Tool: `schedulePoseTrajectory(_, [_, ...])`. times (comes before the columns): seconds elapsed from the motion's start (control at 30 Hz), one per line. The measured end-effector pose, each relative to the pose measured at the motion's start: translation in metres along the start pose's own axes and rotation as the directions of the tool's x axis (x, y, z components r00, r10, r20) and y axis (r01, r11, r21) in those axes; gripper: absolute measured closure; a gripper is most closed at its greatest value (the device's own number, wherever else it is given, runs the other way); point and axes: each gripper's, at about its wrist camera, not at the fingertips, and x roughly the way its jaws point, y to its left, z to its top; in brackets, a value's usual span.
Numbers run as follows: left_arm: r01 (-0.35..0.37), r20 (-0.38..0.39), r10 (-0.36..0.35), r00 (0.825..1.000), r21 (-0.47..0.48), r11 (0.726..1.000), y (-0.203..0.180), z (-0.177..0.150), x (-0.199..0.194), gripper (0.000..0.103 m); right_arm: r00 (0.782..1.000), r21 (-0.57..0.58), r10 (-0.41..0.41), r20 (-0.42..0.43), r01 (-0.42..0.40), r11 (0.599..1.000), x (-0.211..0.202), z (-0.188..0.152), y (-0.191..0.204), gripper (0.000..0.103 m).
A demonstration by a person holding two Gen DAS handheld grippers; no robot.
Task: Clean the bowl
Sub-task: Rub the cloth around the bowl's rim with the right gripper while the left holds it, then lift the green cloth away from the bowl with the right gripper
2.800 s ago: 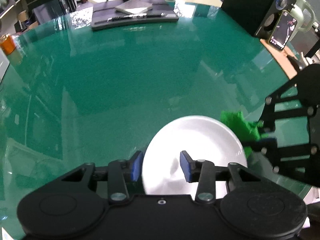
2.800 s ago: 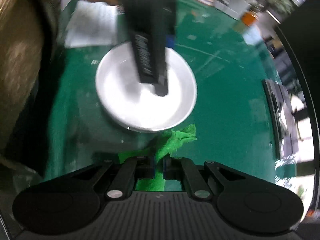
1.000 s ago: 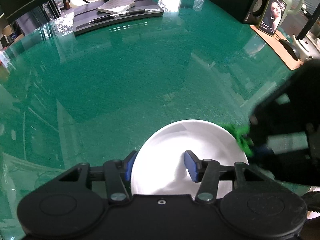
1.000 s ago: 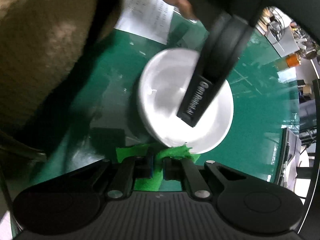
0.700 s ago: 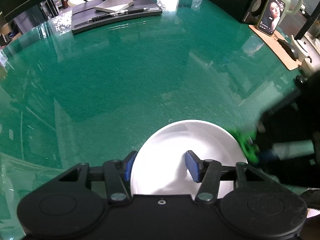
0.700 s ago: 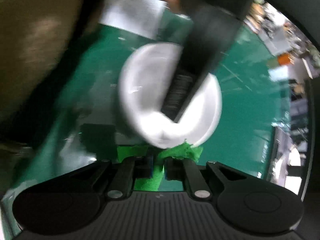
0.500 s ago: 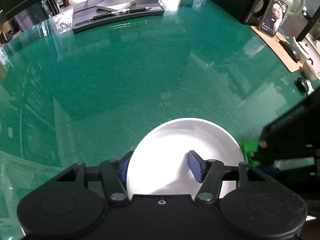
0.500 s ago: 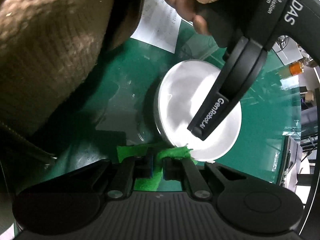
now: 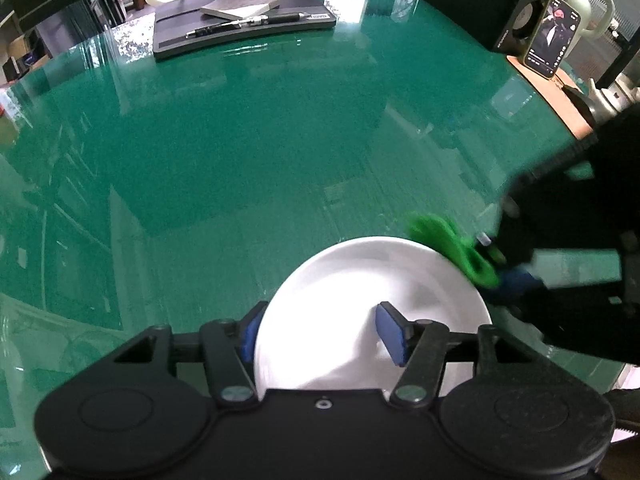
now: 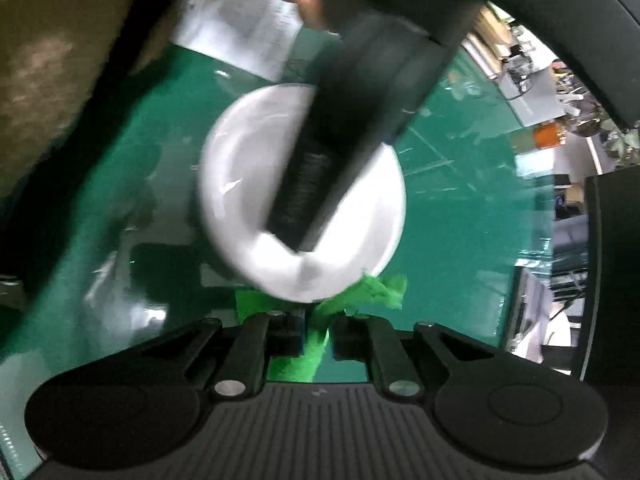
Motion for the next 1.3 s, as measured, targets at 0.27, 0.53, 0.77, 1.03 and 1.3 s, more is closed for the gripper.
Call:
schedulePoseTrajectory(0.27, [-0.06, 0.032, 0.064, 0.997, -0.124, 0.99, 0.025, 0.019, 0.006, 0.042, 0.999, 0.317, -0.05, -0.007, 0.049, 0.947, -0.008, -0.025, -0.018, 0.093])
schedulePoseTrajectory(0.53, [-0.098, 0.053, 0.108, 0.993, -0.171, 0.98, 0.027, 0.014, -0.011, 0.051, 0.982, 0.723, -0.187, -0.013, 0.139, 0.677, -0.029, -0.056, -0.043, 0.093])
schedulePoseTrajectory(0.77, [0.007, 0.074, 0.02, 0.997, -0.348, 0.937, 0.052, -0.017, -0.015, 0.063, 0.962, 0.93, -0.261, 0.079, 0.023, 0.366, -0.012, -0.061, -0.078, 0.094])
schedulePoseTrajectory(1.03, [-0.008, 0.095, 0.044, 0.994, -0.348, 0.937, 0.048, -0.023, -0.016, 0.063, 0.906, 0.982, -0.378, 0.19, -0.177, 0.07, 0.003, -0.052, -0.111, 0.095])
schedulePoseTrajectory(1.3, [0.04, 0.136, 0.019, 0.99, -0.418, 0.908, 0.057, -0.033, -0.018, 0.063, 0.856, 0.946, -0.432, 0.285, -0.323, -0.015, -0.025, -0.047, -0.088, 0.095])
